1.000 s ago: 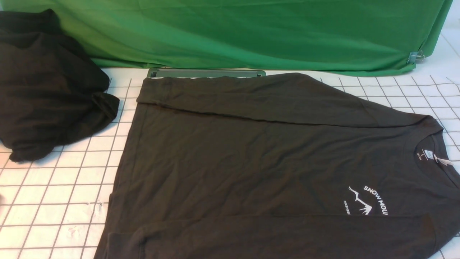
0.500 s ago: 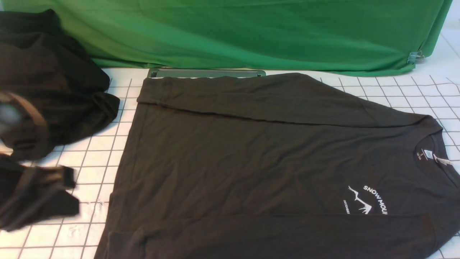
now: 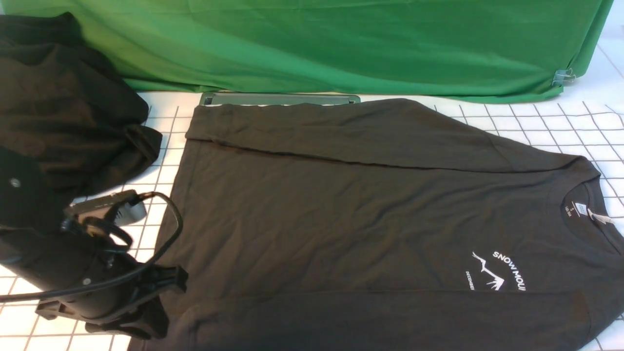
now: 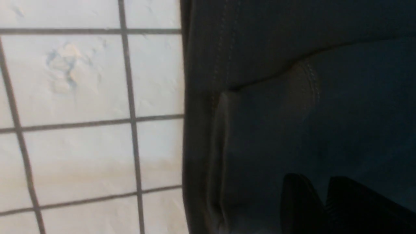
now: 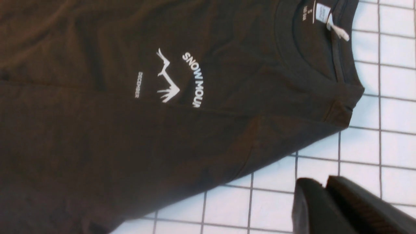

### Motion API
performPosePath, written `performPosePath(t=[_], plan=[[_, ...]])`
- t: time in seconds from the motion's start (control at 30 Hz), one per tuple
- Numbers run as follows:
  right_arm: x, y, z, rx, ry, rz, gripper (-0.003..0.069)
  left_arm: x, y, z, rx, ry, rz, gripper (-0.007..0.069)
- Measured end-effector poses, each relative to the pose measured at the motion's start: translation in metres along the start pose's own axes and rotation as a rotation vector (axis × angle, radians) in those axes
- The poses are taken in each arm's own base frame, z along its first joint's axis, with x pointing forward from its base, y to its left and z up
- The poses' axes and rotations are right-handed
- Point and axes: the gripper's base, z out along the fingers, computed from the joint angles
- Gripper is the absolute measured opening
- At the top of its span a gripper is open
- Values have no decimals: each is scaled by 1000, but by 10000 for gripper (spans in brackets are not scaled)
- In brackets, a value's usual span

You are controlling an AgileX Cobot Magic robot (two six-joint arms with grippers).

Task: Fold a long-sleeved shirt over a white checkered tablecloth.
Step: 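Grasp the left edge of the dark T-shirt lying flat on the table, then fold the left side of the black T-shirt inward over its body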

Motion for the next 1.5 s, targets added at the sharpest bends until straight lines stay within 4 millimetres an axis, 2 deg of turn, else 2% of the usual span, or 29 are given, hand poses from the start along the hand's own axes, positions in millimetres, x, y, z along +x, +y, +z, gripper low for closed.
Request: performPosePath(t=[0.03, 0.13, 0.2, 0.3, 0.47, 0.7, 1.03, 1.17, 1.27, 1.33, 1.4, 1.5], plan=[[0, 0, 0, 0, -1, 0, 61, 0, 0, 1, -4, 0, -4, 166], [-1, 0, 0, 2, -14, 0, 68, -6, 6, 8, -62, -14, 15, 272], [-1, 0, 0, 2, -15, 0, 71, -7, 8, 13, -75, 1, 19, 316], [-1, 0, 0, 2, -15, 0, 74, -9, 9, 20, -81, 15, 16, 342], [-1, 0, 0, -2, -15, 2, 83, -14, 11, 29, -84, 0, 9, 334], [-1, 0, 0, -2, -16, 2, 91, -20, 10, 35, -65, -37, -17, 246], [-1, 0, 0, -2, -16, 2, 113, -16, 10, 36, -58, -5, -28, 22], [-1, 0, 0, -2, -16, 2, 122, -14, 10, 36, -57, 0, -24, 14], [-1, 0, 0, -2, -16, 2, 125, -14, 8, 30, -51, -3, -18, 14], [-1, 0, 0, -2, -16, 6, 126, -18, 0, 4, -21, -61, 0, 14], [-1, 0, 0, -2, -16, 10, 127, -22, -5, -9, -7, -86, 7, 14], [-1, 0, 0, -2, -16, 23, 132, -35, -20, -50, 32, -144, 34, 14]])
